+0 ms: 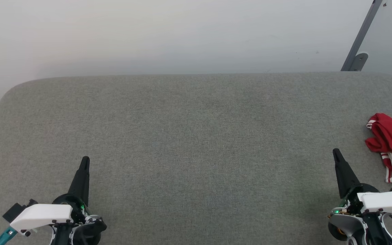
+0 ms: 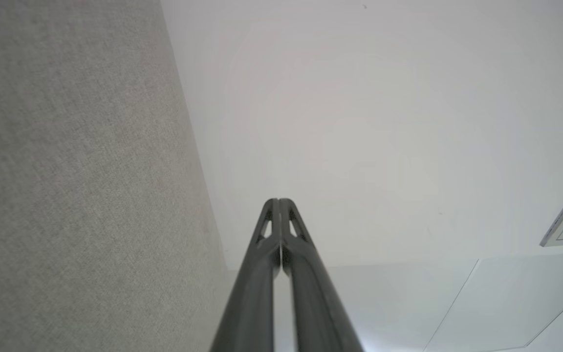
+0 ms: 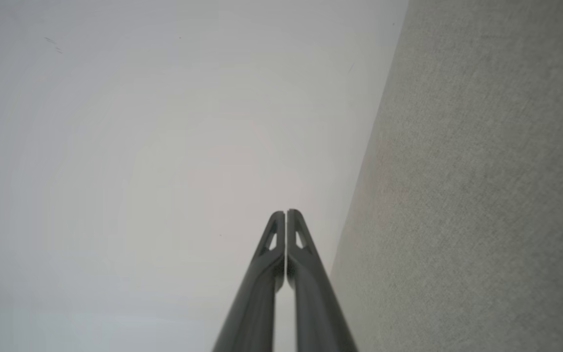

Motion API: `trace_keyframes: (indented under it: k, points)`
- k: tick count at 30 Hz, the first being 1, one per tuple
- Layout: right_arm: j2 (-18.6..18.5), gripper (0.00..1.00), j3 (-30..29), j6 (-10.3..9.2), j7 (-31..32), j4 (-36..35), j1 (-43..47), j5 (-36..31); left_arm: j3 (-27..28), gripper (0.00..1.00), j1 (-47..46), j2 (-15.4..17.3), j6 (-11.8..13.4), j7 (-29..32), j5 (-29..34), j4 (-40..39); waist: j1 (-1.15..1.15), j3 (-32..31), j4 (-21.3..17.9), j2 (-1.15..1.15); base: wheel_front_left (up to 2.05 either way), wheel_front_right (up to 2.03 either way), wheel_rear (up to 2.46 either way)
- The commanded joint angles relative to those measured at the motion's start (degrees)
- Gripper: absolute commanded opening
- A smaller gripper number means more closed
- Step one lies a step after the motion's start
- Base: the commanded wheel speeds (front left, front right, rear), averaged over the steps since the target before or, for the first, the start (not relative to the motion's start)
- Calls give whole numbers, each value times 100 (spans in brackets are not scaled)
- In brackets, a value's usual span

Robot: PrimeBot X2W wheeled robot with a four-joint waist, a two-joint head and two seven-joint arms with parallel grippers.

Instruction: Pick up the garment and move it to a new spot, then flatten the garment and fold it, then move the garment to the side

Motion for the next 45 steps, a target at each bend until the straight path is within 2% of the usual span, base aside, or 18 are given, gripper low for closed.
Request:
trace_keyframes:
  k: [1,45]
  points:
    - [31,0,5,2,31,37,-87,93,22,0,-88,0,2,34,-80,12,0,-1,-2,0,0,0,0]
    - [34,0,6,2,37,46,-74,189,90,0,-114,-57,2,114,-114,26,0,-3,-7,0,0,0,0]
